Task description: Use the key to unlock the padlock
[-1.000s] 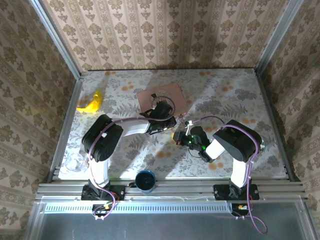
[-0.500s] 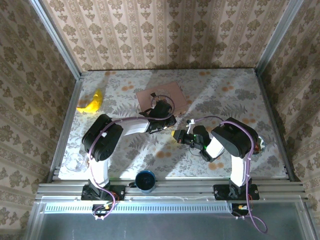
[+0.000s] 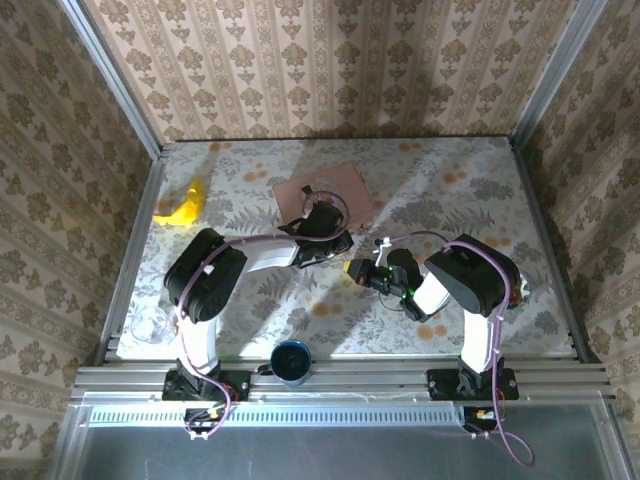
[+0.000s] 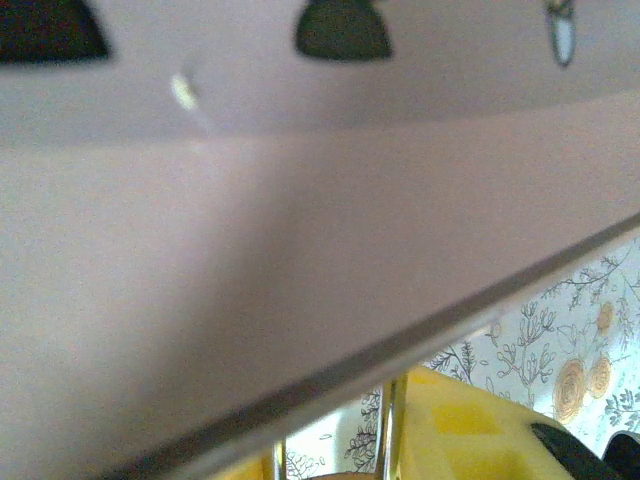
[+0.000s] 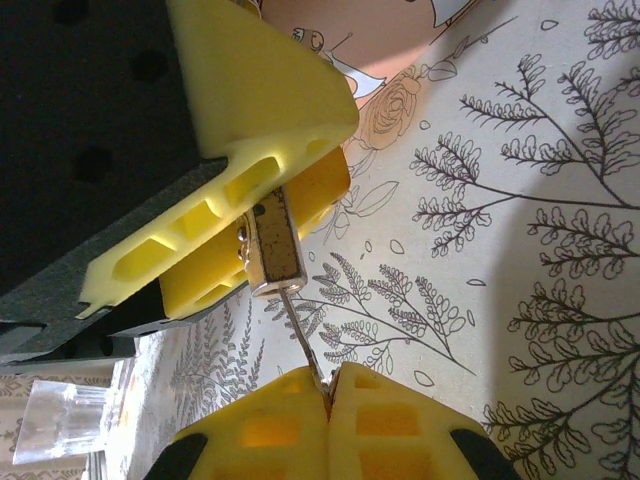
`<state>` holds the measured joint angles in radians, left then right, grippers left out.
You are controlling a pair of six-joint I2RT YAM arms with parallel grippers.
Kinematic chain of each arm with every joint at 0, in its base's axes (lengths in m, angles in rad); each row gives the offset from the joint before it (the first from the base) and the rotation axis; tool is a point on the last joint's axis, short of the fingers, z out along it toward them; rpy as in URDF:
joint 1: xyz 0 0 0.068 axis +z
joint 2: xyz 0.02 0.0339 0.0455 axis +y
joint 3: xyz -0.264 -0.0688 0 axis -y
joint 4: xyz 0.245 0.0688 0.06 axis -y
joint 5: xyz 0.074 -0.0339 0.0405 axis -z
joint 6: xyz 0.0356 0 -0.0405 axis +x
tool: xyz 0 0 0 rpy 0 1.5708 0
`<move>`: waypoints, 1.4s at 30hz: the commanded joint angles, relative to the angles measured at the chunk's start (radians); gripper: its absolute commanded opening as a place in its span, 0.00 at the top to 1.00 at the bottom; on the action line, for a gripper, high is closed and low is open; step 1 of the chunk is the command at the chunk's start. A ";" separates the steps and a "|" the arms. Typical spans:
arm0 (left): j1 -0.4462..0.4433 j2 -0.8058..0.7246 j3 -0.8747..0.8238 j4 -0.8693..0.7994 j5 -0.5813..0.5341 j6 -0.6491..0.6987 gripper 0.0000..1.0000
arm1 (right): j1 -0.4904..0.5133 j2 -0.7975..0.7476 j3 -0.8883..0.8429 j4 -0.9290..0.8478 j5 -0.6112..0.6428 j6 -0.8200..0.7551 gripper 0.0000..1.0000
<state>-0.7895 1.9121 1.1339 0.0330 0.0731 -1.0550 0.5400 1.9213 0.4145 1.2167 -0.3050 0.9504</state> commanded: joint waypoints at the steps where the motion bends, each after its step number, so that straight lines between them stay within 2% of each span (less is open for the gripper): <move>1: -0.007 -0.024 -0.002 0.065 0.053 -0.001 1.00 | -0.016 -0.013 0.009 -0.049 0.009 0.027 1.00; 16: -0.009 -0.037 -0.013 0.070 0.054 0.001 1.00 | -0.029 0.032 -0.001 0.038 -0.011 0.066 1.00; 42: -0.006 -0.036 -0.022 0.098 0.076 -0.010 1.00 | -0.046 0.045 -0.003 0.060 -0.025 0.057 1.00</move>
<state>-0.7895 1.9121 1.1194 0.0692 0.0849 -1.0554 0.5137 1.9400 0.4103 1.2598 -0.3561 1.0039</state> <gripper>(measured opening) 0.293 0.041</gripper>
